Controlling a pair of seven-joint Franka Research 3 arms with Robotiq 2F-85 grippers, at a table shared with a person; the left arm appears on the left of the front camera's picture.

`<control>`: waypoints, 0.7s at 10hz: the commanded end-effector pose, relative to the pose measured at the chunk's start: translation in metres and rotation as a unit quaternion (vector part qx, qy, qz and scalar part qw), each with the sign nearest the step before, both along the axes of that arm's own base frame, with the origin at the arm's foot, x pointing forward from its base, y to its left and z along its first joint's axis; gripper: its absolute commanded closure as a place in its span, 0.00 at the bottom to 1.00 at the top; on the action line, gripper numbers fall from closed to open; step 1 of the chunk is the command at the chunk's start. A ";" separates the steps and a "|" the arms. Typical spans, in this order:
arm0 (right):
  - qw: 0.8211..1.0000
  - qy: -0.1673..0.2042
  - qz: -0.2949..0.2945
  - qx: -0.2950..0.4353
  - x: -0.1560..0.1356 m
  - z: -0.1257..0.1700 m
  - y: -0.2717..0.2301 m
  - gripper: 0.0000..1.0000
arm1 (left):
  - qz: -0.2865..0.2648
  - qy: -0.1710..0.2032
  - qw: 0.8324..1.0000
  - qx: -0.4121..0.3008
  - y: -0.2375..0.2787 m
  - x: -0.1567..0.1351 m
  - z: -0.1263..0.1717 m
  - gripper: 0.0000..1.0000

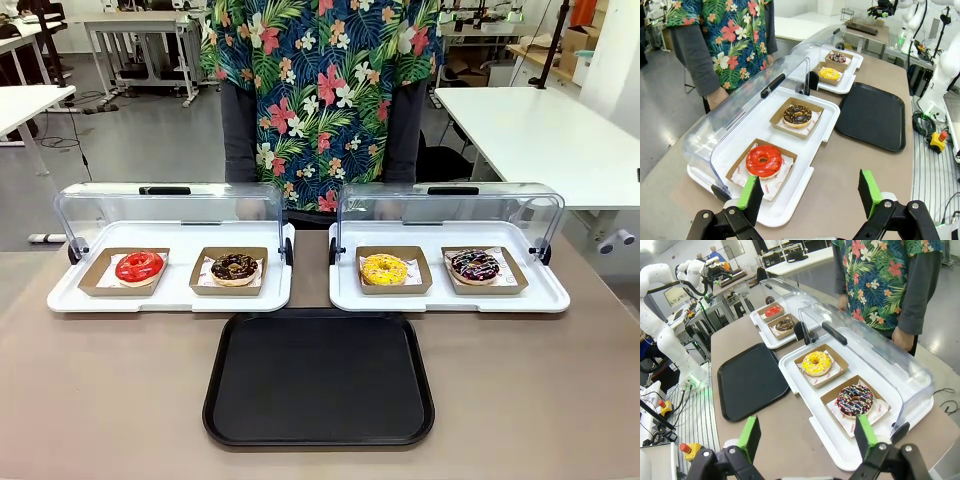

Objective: Move the fourth donut from the left to the tray.
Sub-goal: Pick up the Paper togo box containing the Donut indicated by the person and place it on the Handle tray.

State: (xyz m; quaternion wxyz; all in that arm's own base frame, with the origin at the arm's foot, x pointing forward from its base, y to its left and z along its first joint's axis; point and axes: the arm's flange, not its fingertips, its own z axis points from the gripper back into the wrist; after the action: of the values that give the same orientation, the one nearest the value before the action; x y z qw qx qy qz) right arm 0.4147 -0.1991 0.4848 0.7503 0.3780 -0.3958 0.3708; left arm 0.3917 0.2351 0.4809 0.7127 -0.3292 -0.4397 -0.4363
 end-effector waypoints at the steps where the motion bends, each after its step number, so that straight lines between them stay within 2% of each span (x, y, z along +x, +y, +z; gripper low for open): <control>1: 1.000 -0.011 0.000 0.009 0.001 0.001 0.002 0.00 | -0.003 0.002 1.000 -0.006 0.000 -0.002 0.002 0.00; 7: 1.000 -0.011 0.000 0.009 0.001 0.001 0.002 0.00 | -0.003 0.002 1.000 -0.006 0.000 -0.002 0.002 0.00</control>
State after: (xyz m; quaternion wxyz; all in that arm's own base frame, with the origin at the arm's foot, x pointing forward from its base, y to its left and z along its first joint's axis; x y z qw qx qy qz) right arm 0.4146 -0.1991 0.4847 0.7503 0.3780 -0.3958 0.3707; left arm 0.3917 0.2351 0.4809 0.7127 -0.3292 -0.4397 -0.4363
